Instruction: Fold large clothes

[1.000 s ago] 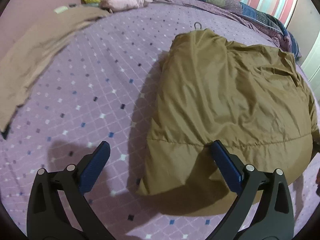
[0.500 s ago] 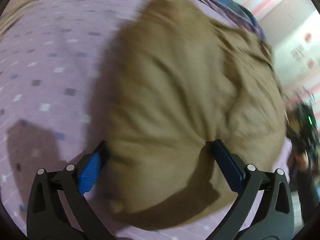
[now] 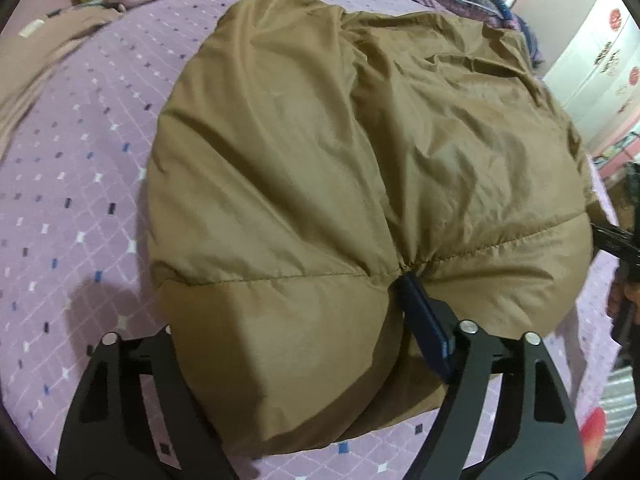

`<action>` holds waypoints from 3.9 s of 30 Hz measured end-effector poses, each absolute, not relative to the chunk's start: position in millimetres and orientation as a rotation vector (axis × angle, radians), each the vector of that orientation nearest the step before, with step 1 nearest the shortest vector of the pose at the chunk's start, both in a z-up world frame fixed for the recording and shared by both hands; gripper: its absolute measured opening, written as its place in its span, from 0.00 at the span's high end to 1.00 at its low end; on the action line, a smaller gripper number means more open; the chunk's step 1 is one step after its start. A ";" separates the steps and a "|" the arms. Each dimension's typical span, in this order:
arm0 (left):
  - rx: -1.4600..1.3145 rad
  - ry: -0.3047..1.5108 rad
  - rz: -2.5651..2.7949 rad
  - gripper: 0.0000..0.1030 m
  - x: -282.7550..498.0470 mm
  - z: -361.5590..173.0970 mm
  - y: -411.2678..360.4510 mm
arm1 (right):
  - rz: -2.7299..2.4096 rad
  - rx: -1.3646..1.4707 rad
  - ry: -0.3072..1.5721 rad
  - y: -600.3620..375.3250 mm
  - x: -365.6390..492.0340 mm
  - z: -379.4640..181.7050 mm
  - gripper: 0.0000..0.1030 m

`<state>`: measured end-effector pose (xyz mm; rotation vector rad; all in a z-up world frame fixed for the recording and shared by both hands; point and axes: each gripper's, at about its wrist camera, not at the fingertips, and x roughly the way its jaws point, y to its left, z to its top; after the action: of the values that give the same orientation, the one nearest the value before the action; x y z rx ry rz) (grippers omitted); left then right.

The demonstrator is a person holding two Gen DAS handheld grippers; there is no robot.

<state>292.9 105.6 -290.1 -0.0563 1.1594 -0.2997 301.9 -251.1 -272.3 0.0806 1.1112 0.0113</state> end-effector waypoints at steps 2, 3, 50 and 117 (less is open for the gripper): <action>-0.013 1.150 -0.255 0.29 292.6 -285.4 92.5 | -0.001 0.089 1.104 -250.9 299.4 -271.8 0.60; 0.012 1.146 -0.232 0.31 292.0 -284.2 85.5 | -0.003 0.092 1.102 -251.1 298.7 -271.7 0.60; 0.089 1.128 -0.133 0.64 279.3 -255.3 61.8 | -0.025 0.140 1.020 -252.7 282.0 -259.8 0.72; 0.021 0.938 -0.077 0.22 199.6 -166.0 -28.0 | -0.149 0.163 0.902 -431.8 108.2 -177.7 0.29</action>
<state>199.6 -28.0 -166.0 0.0208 0.9375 -0.0770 108.2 -431.8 -177.7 0.1630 0.9025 -0.1487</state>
